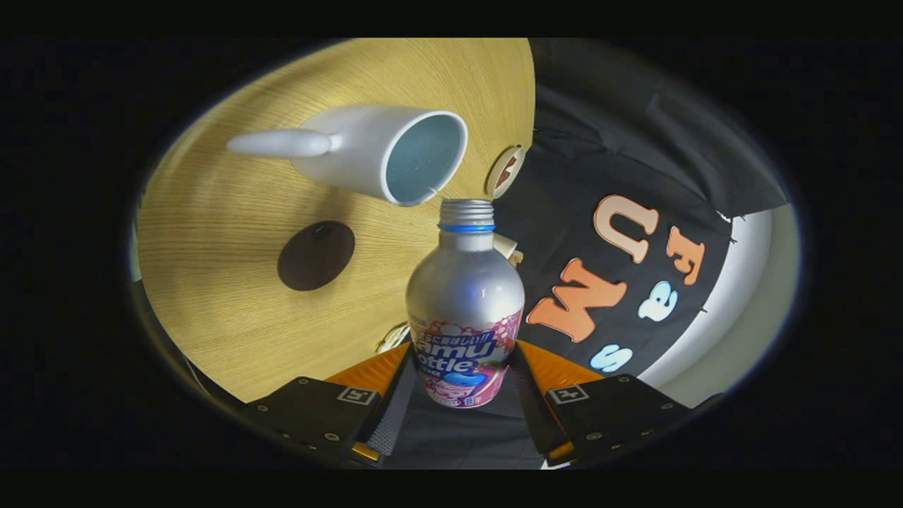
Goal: Take the bottle from table, then pour the juice into the cup, finally place the bottle on the coaster
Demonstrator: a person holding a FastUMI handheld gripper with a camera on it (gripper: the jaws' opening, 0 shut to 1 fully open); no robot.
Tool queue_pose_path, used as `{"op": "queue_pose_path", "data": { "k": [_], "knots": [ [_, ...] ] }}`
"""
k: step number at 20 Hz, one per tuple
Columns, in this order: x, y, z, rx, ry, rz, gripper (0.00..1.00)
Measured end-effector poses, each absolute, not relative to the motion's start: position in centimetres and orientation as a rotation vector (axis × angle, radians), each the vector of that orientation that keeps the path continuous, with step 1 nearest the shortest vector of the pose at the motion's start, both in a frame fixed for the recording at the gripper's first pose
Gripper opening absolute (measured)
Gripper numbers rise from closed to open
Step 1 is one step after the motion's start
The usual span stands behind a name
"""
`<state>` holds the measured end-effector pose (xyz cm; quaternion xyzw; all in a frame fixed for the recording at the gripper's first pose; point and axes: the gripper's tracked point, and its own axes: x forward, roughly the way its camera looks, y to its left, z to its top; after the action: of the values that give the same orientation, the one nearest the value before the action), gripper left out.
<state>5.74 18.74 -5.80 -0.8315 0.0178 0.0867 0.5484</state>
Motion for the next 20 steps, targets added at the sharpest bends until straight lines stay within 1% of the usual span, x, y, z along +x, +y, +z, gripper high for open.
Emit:
{"op": "queue_pose_path", "data": {
  "k": [20],
  "knots": [
    [5.70,19.42,-5.73,-2.016,0.036,0.218,0.73]
  ]
}}
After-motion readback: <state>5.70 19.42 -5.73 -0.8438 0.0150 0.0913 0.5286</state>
